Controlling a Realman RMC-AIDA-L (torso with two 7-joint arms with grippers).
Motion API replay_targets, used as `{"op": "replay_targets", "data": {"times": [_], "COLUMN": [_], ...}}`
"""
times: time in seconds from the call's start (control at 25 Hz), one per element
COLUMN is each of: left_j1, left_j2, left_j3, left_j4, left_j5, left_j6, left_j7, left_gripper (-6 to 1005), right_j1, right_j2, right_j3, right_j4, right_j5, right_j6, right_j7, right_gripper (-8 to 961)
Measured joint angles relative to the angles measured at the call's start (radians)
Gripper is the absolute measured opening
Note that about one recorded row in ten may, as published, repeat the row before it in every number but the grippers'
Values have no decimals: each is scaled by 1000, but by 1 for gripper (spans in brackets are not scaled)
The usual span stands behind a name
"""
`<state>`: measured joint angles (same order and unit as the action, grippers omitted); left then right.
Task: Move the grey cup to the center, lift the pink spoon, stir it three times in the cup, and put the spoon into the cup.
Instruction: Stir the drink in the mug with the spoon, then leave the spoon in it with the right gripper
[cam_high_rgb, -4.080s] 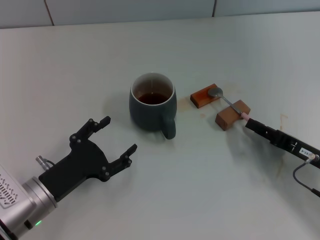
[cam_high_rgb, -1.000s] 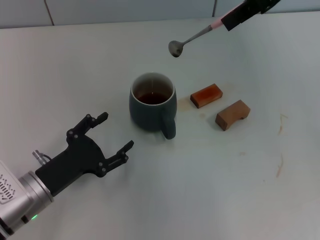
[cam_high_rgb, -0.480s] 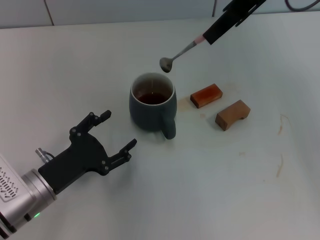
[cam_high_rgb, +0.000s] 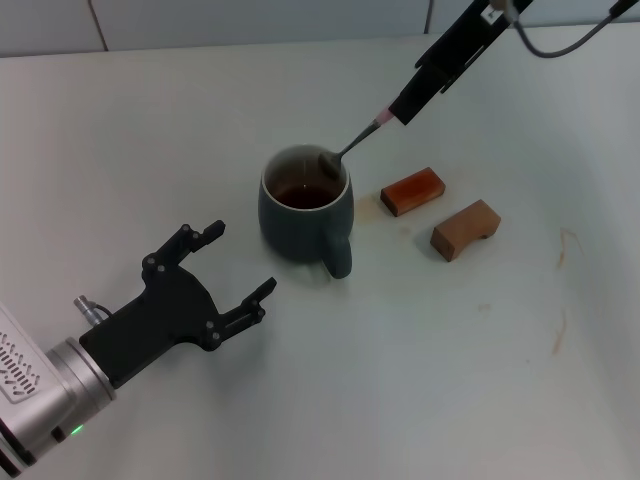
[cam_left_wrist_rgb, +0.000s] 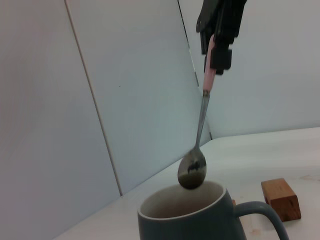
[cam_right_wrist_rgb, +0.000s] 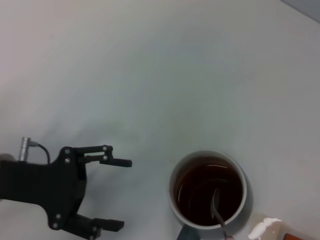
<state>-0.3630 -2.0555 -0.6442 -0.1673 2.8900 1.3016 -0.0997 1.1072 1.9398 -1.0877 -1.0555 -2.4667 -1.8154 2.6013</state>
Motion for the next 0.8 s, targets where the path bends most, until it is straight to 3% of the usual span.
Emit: {"op": "replay_targets", "data": {"times": [0.52, 0.8], "left_j1": [-11, -15], "left_j2": [-2, -3], "left_j3": [1, 2], "left_j4": [2, 2], "left_j5": [0, 0], "left_j6": [-12, -12], "left_j7": [0, 0], "left_gripper": [847, 847], "right_j1": [81, 144], "right_j2": [39, 71], "right_j3": [-20, -27], "right_j4": [161, 275], "right_j5": [-82, -99], "right_j6": [90, 162], "right_j7": [-39, -69], "right_gripper": [162, 174]}}
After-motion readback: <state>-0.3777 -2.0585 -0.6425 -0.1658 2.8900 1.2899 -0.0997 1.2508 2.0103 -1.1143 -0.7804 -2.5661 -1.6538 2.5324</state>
